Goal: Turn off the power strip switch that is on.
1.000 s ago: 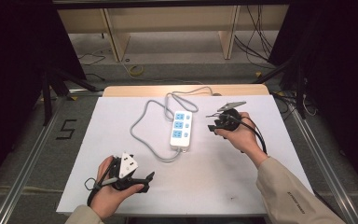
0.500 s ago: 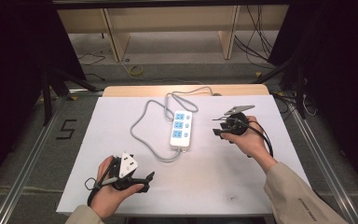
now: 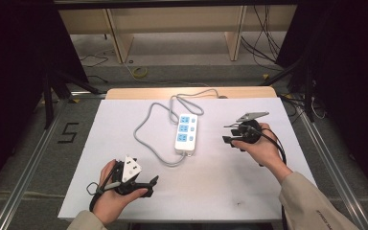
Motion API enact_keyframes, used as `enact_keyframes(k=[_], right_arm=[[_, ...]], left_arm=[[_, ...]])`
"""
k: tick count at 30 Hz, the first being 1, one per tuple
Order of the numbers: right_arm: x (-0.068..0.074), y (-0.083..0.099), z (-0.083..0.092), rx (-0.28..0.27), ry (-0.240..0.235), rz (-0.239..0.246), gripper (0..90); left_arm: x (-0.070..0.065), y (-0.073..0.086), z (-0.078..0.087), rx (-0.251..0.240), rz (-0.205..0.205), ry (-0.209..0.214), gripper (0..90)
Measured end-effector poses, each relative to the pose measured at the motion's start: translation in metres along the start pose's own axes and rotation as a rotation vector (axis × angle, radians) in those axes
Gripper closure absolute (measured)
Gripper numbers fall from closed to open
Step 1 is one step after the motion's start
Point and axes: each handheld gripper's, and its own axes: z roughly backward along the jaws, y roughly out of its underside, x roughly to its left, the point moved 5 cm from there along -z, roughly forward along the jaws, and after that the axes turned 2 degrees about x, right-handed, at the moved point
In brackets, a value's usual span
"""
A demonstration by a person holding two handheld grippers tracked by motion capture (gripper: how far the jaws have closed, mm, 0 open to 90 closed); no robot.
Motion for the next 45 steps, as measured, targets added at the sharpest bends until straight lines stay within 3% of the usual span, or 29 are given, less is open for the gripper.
enact_keyframes(k=[13, 19, 24, 33, 45], right_arm=[[-0.006, 0.028, 0.024, -0.023, -0.006, -0.048, 42.3], [-0.007, 0.041, 0.040, -0.062, -0.011, -0.071, 39.6], [-0.006, 0.051, 0.054, -0.090, -0.024, -0.075, 38.0], [0.002, 0.080, 0.068, -0.090, -0.004, -0.042, 37.0], [0.000, 0.088, 0.077, -0.108, 0.005, -0.051, 34.0]], left_arm=[[0.001, 0.000, 0.000, 0.000, 0.003, -0.002, 8.2], [0.002, 0.000, 0.001, 0.003, 0.000, -0.002, 8.2], [0.002, 0.001, 0.001, 0.008, -0.001, -0.005, 8.2], [0.001, 0.002, 0.001, 0.014, -0.006, -0.003, 8.2], [0.000, 0.002, 0.000, 0.019, -0.002, 0.001, 8.2]])
